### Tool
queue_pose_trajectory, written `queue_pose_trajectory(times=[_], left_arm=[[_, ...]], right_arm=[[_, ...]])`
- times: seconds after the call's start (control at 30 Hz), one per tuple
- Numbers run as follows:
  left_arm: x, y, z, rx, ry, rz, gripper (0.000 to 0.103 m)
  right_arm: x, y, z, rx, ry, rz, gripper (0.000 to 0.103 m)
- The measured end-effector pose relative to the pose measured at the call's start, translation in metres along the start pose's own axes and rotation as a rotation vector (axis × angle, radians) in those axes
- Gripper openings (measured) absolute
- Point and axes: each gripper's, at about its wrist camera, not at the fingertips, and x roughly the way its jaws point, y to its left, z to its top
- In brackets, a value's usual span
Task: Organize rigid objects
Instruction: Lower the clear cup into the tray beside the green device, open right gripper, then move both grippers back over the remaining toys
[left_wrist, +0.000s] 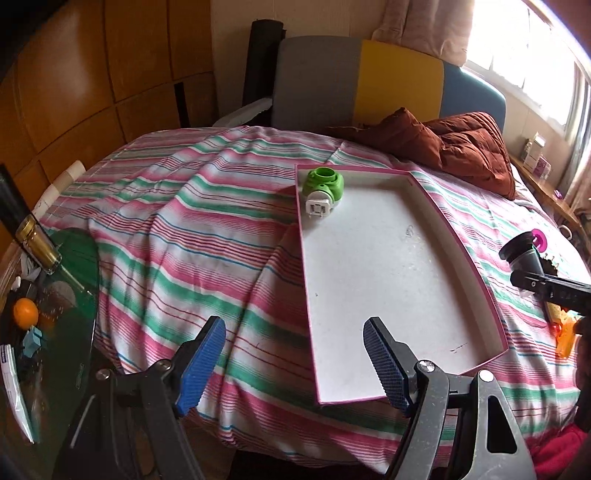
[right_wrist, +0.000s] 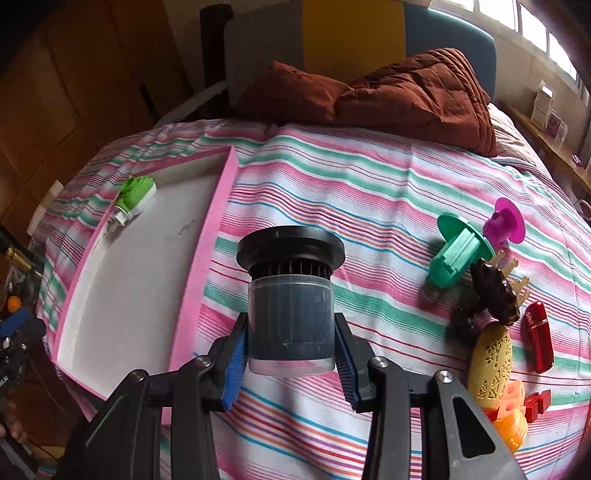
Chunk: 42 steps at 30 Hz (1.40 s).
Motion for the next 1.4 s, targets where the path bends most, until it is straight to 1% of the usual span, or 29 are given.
queue_pose_trajectory(times=[0.1,0.17,0.23,0.33,0.4,0.47,0.57,0.67,0.73,0.9,1.03,1.13,1.27,1.4], left_arm=[[0.000,0.012,-0.001,-0.028,-0.002,0.006,0.078],[0.000,0.021,-0.001,-0.053,0.000,0.004,0.078],[0.000,0.029,-0.002,-0.074,0.000,0.008,0.078],[0.003,0.040,-0.004,-0.094,0.005,0.018,0.078],[0.004,0.046,-0.005,-0.111,0.009,0.021,0.078],[0.005,0.050,-0.006,-0.120,0.009,0.027,0.078],[0.005,0.055,-0.007,-0.129,0.007,0.031,0.078],[0.007,0.061,-0.009,-0.146,0.013,0.030,0.078],[0.008,0.064,-0.010,-0.151,0.016,0.034,0.078],[0.008,0.068,-0.010,-0.161,0.013,0.038,0.078],[0.005,0.067,-0.009,-0.160,0.003,0.039,0.078],[0.001,0.064,-0.007,-0.147,-0.007,0.041,0.078],[-0.005,0.057,-0.004,-0.124,-0.022,0.041,0.078],[-0.010,0.048,0.000,-0.100,-0.033,0.034,0.078]], right_arm=[[-0.013,0.023,0.012,-0.014,-0.031,0.044,0.042],[-0.018,0.043,0.022,-0.025,-0.049,0.094,0.042],[-0.016,0.066,0.032,-0.042,-0.044,0.139,0.042],[0.004,0.102,0.040,-0.068,-0.012,0.185,0.042],[0.024,0.122,0.045,-0.054,0.022,0.205,0.042],[0.044,0.138,0.052,-0.025,0.043,0.226,0.042],[0.072,0.162,0.060,-0.023,0.081,0.233,0.043],[0.089,0.177,0.062,-0.019,0.116,0.245,0.043],[0.093,0.179,0.061,-0.007,0.122,0.264,0.048],[0.085,0.176,0.057,-0.029,0.118,0.269,0.055],[0.070,0.169,0.052,-0.040,0.091,0.267,0.058],[0.054,0.165,0.049,-0.080,0.055,0.239,0.058],[0.030,0.150,0.041,-0.119,0.002,0.199,0.058],[0.003,0.121,0.033,-0.138,-0.052,0.141,0.058]])
